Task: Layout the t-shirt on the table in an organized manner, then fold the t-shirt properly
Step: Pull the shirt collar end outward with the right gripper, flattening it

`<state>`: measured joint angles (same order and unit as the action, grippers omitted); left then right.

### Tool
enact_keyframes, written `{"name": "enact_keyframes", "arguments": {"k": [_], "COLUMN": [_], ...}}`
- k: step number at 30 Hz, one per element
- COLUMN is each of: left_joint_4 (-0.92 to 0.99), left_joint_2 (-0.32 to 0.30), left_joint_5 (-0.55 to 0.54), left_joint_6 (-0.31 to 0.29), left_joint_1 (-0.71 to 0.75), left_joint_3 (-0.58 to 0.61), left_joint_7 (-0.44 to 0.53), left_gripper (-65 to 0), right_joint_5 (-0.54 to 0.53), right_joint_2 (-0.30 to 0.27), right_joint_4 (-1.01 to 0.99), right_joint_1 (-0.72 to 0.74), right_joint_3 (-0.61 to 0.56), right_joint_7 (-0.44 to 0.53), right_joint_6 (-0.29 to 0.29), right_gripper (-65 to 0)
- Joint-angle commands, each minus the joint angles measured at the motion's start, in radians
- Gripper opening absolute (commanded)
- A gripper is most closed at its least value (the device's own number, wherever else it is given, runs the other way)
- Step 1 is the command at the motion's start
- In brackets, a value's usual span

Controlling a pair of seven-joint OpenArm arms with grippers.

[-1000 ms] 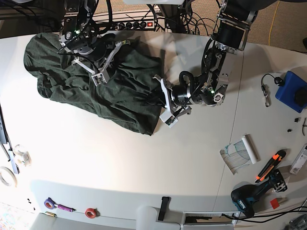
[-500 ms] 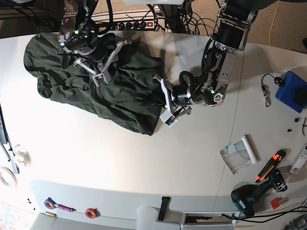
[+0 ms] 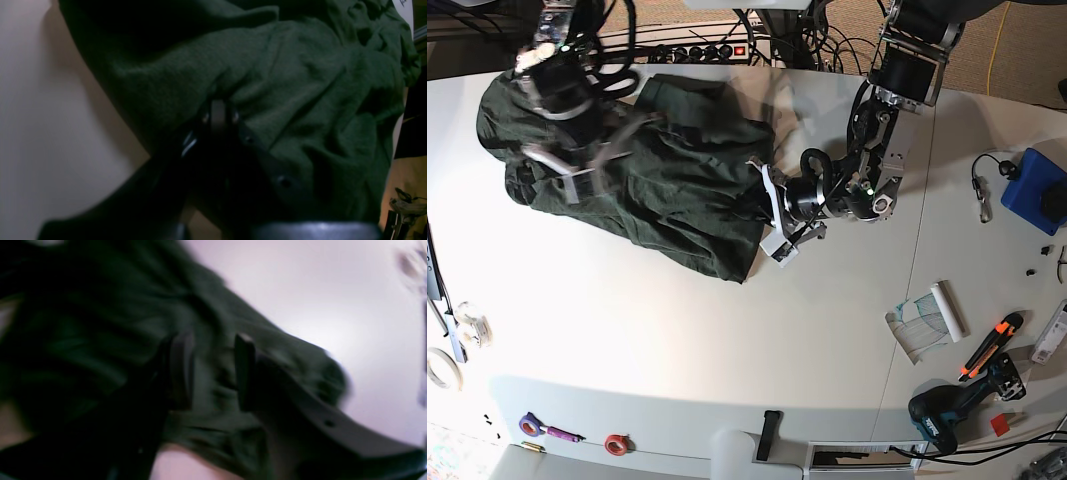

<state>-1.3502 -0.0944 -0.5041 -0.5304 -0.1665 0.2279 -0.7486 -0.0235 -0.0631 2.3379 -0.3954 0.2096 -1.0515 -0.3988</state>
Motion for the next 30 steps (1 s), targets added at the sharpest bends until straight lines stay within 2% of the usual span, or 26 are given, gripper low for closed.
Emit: {"name": "enact_keyframes", "arguments": {"k": [1,4,6,9,13,17,21,26,28,30], "left_joint_4": [-0.007,-0.007,-0.007,-0.007,-0.007,-0.007,-0.007,-0.007,-0.007,-0.007], "left_joint_2": [-0.006,-0.006,-0.006,-0.006,-0.006,-0.006,-0.006,-0.006,-0.006,-0.006], "left_joint_5": [0.04,0.04,0.04,0.039,0.039,0.039,0.032,0.032,0.032,0.033], "left_joint_6": [0.018,0.018,0.018,0.018,0.018,0.018,0.018,0.018,0.018,0.018], "left_joint_1": [-0.013,-0.013,-0.013,-0.013,-0.013,-0.013,-0.013,-0.013,-0.013,-0.013], "left_joint_3": [-0.001,-0.001,-0.001,-0.001,-0.001,-0.001,-0.001,-0.001,-0.001,-0.001], "left_joint_7": [-0.021,-0.021,-0.02,-0.02,-0.021,-0.02,-0.02,-0.021,-0.021,-0.021], "left_gripper": [-65.0,-65.0,-65.0,-65.0,-65.0,-65.0,-65.0,-65.0,-65.0,-65.0], "right_joint_5": [0.006,0.0,-0.044,-0.156,-0.369,-0.652,-0.896,-1.195,-1.278,-1.305], "right_joint_2": [-0.015,-0.058,-0.094,-0.153,-0.247,-0.37,-0.473,-0.57,-0.595,-0.602], "right_joint_4": [0.018,0.018,0.018,0.009,-0.232,-0.579,-0.957,-1.312,-1.389,-1.419], "right_joint_1": [0.003,0.002,0.003,0.002,0.006,0.058,0.166,0.293,0.333,0.364], "right_joint_3": [0.058,0.254,0.394,0.587,0.751,0.787,0.786,0.786,0.786,0.786], "right_joint_7": [0.021,0.034,0.037,0.058,0.091,-0.005,-0.15,-0.339,-0.345,-0.345], "right_joint_6": [0.007,0.008,0.008,-0.003,-0.061,-0.152,-0.299,-0.299,-0.299,-0.299], "right_gripper": [-44.6,-44.5,-44.4,-38.3,-35.9,-35.8,-35.8,-35.8,-35.8,-35.8]}}
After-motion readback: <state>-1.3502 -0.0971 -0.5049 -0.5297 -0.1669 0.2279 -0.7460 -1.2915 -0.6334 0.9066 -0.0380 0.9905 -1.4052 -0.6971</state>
